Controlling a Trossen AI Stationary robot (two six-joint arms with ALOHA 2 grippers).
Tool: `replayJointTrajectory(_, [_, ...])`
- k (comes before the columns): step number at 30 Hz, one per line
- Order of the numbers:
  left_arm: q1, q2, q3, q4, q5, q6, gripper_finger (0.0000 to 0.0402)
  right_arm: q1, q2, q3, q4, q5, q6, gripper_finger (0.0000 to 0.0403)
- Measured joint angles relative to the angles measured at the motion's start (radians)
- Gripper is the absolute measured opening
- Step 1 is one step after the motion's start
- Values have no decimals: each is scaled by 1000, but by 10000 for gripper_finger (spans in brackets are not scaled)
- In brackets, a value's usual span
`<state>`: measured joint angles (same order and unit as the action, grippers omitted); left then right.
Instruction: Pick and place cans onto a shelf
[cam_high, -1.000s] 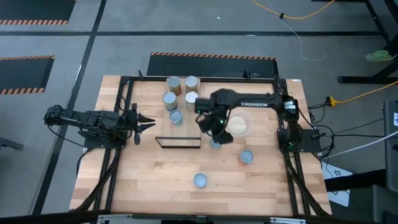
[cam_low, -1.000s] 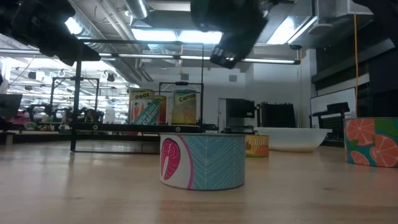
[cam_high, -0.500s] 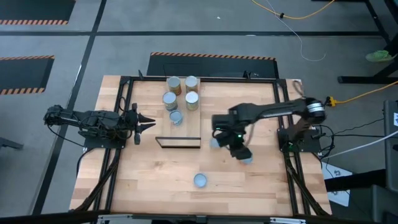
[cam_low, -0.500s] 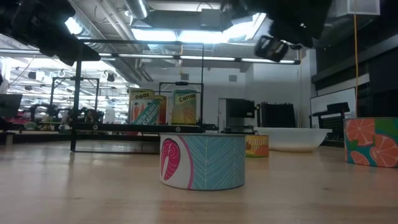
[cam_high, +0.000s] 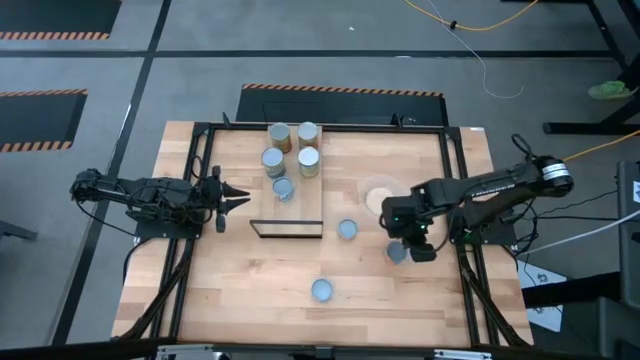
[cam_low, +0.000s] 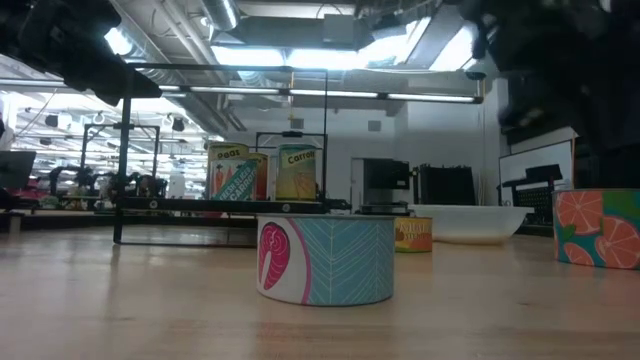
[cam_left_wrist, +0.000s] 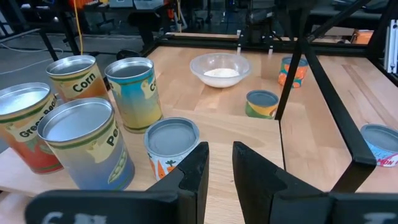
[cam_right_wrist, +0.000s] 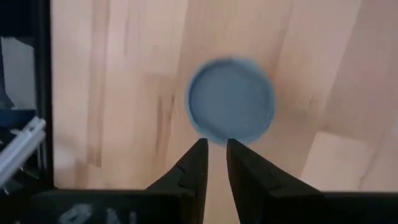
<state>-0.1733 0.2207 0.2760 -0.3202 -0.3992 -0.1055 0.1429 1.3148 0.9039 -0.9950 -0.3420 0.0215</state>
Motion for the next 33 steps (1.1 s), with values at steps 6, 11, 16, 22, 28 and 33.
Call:
replayJointTrajectory(6, [0, 0, 0, 1, -7, -9, 65, 0, -1, -73, 13, -1, -5, 65])
replayJointTrajectory(11, [0, 0, 0, 0, -7, -49, 65, 0, 0, -81, 50, -22, -7, 65])
replayJointTrajectory(16, [0, 0, 0, 0, -7, -50, 65, 0, 0, -81, 89, -19, -51, 65])
replayJointTrajectory(22, [0, 0, 0, 0, -7, -50, 65, -3, 0, -81, 134, -18, -25, 67])
replayJointTrajectory(28, [0, 0, 0, 0, -7, -50, 65, -3, 0, -81, 233, -17, 66, 117])
replayJointTrajectory(33, [0, 0, 0, 0, -8, -50, 65, -3, 0, -81, 264, -17, 222, 159])
